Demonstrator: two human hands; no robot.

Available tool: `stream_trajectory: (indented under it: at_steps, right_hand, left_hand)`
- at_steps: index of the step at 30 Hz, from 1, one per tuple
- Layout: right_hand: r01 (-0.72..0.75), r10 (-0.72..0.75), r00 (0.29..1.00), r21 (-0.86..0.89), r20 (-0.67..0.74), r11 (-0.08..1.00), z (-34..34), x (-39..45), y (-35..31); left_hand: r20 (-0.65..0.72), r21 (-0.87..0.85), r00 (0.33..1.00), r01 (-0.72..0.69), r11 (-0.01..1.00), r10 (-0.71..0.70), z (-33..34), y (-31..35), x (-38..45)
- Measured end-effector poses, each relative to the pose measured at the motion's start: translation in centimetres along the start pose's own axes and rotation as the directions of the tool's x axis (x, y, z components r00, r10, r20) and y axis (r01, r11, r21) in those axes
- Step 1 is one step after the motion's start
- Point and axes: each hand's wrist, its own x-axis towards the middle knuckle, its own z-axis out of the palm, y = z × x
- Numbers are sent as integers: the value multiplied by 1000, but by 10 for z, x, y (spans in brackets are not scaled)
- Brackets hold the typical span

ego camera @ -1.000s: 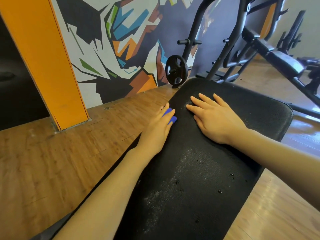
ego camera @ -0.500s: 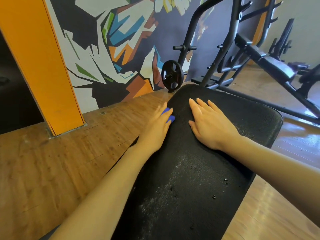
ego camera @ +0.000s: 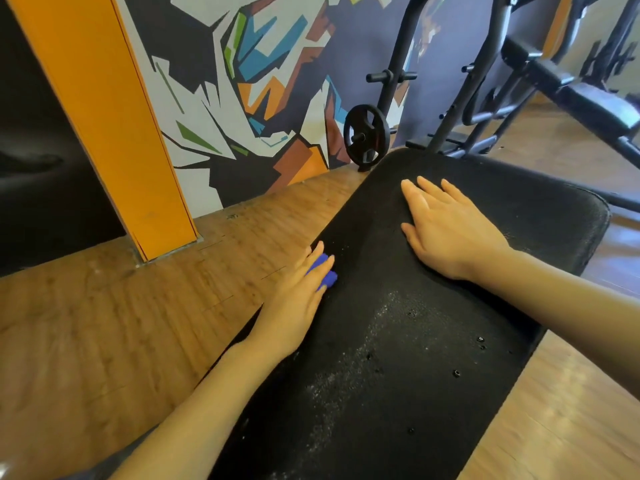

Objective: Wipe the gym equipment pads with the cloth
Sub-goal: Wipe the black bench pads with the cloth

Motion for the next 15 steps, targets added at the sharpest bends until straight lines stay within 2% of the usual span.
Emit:
stream_trajectory:
  at_steps: [4,7,11,13,15]
  right_hand:
    - [-1,1,1000,-20,-1,1000,1,1,1]
    - [-5,5,1000,-14,-1,1000,-1,0,2]
    - [-1,1,1000,-8,-7,1000,1,0,0]
    - [5,-5,1000,0,-10,1000,2,1,-1]
    - [4,-4,1000,4,-10,1000,2,1,0]
  left_hand:
    - [-77,25,995,69,997,-67,10,24,69]
    - [-77,40,996,42,998,-38,8,23,31]
    - [57,-97,998,-18,995,23,-3,15,-66]
    - [87,-70,996,-15,997,21,-5,14,-65]
    - [27,-40,1000,2,999,-1,-1,24,-29]
